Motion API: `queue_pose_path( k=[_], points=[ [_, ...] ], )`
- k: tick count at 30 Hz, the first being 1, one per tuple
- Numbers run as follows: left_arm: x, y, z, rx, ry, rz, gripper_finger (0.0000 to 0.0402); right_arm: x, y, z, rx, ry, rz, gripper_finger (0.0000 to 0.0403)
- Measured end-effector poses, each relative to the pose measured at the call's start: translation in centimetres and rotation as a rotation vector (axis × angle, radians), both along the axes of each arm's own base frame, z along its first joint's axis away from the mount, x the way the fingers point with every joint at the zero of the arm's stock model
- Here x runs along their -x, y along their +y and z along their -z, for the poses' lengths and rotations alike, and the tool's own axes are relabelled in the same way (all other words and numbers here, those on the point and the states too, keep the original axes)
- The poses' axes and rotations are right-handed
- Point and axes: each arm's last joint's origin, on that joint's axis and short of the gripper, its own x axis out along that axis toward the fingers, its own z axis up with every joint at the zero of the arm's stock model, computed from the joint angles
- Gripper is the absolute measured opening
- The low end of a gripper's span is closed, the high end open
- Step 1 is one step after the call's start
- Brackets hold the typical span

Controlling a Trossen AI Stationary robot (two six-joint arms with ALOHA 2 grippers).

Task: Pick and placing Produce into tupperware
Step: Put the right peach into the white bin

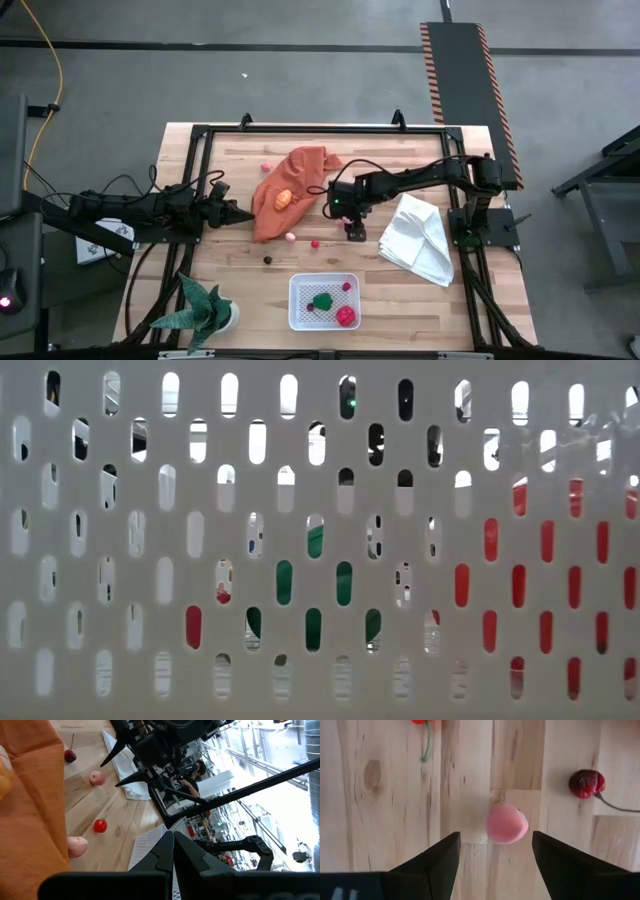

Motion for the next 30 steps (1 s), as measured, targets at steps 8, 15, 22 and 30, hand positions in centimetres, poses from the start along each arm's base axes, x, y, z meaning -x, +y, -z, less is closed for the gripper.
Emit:
queue_pose_path(
  k=[8,15,22,30],
  points=[
    [0.0,0.0,0.0,0.0,0.0,0.0,0.0001,-0.1,0.4,0.0,0.054,-0.015,-0.107,0.0238],
    [0.0,0.0,0.0,0.0,0.0,0.0,0.0001,-0.2,0.4,-0.1,0.08,-0.037,-0.157,0.0238],
    [0.0,0.0,0.0,0.0,0.0,0.0,0.0001,-0.5,0.4,1.2,0.091,-0.009,-0.189,0.0238],
    [0.0,0.0,0.0,0.0,0.0,0.0,0.0001,-0.8,0.6,1.4,0.16,-0.016,-0.208,0.0238]
  ],
)
